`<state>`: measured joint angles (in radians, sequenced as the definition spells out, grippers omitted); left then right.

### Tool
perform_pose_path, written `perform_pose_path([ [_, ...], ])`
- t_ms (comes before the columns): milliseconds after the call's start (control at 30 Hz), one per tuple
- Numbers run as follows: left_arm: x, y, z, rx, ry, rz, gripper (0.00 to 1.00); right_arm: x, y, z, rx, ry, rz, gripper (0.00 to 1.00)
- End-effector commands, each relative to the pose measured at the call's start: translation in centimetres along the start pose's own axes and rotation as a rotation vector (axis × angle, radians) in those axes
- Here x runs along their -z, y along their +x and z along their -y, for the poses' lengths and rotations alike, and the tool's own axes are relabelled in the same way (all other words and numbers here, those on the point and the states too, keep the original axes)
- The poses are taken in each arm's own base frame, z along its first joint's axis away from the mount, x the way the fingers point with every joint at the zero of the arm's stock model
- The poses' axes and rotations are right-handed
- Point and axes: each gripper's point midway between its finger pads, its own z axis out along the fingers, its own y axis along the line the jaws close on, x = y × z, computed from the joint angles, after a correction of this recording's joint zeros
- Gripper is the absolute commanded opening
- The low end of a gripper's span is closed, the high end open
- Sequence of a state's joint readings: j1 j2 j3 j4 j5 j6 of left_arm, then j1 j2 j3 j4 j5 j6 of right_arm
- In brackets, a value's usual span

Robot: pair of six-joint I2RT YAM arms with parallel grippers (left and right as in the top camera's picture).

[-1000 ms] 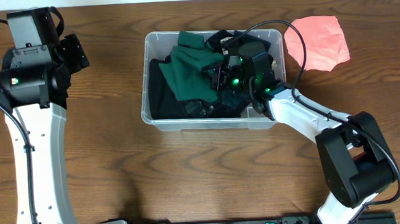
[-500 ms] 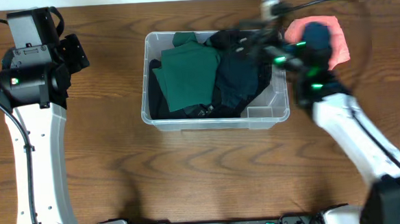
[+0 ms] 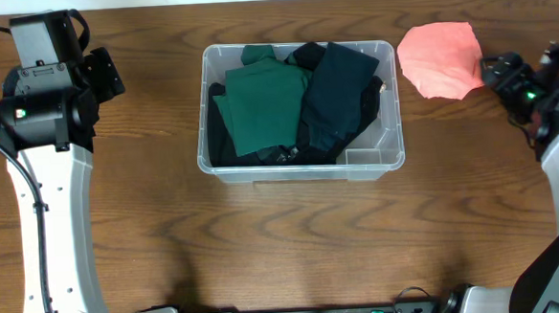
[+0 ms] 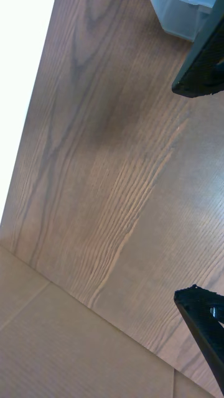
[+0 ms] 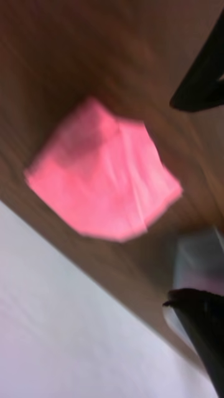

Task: Pack container
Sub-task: 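Withdraw the right gripper and move it to the pink cloth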

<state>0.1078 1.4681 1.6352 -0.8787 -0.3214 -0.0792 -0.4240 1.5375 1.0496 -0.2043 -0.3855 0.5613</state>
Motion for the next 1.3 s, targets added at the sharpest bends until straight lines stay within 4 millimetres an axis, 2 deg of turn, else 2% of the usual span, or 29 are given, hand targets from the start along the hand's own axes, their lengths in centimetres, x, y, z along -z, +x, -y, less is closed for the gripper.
perform_pose_path([
  [0,0.0,-0.2,-0.3,0.016,-0.014,0.005,0.98,-0.3,-1.6,3.0,0.128,0.14,0.071,0.99],
  [167,0.0,-0.2,-0.3,0.016,-0.014,0.005,0.98,-2.1,-4.0,5.2,0.293,0.155,0.133,0.99],
  [233,0.0,-0.2,-0.3,0.016,-0.014,0.005,0.98,-2.8,-4.2,6.0,0.307,0.159,0.134,0.98],
  [333,0.0,-0.2,-0.3,0.016,-0.014,0.005,0.98,-4.3,-3.2,7.7,0.274,0.138,0.08,0.95],
  [500,0.0,-0.2,-0.3,0.016,-0.014,0.005,0.98,-6.4,-1.0,9.9,0.176,0.102,-0.007,0.96],
  [667,0.0,-0.2,-0.3,0.016,-0.014,0.005,0.98,-7.8,-0.5,11.0,0.175,0.102,-0.01,0.98],
  [767,0.0,-0.2,-0.3,0.016,-0.014,0.005,0.98,-8.6,-0.6,10.4,0.196,0.055,0.003,0.98],
  [900,0.0,-0.2,-0.3,0.016,-0.014,0.005,0.98,-9.1,-1.4,9.8,0.182,0.014,0.041,0.91],
  [1000,0.0,-0.2,-0.3,0.016,-0.014,0.005,0.98,-9.0,-2.8,8.0,0.208,-0.053,0.082,0.84],
  [1100,0.0,-0.2,-0.3,0.016,-0.014,0.005,0.98,-9.0,-4.1,6.3,0.225,-0.06,0.066,0.83],
  [1200,0.0,-0.2,-0.3,0.016,-0.014,0.005,0.98,-8.8,-5.6,4.1,0.292,-0.029,0.023,0.81],
  [1267,0.0,-0.2,-0.3,0.016,-0.014,0.005,0.98,-8.2,-7.3,2.4,0.351,0.043,0.012,0.82],
])
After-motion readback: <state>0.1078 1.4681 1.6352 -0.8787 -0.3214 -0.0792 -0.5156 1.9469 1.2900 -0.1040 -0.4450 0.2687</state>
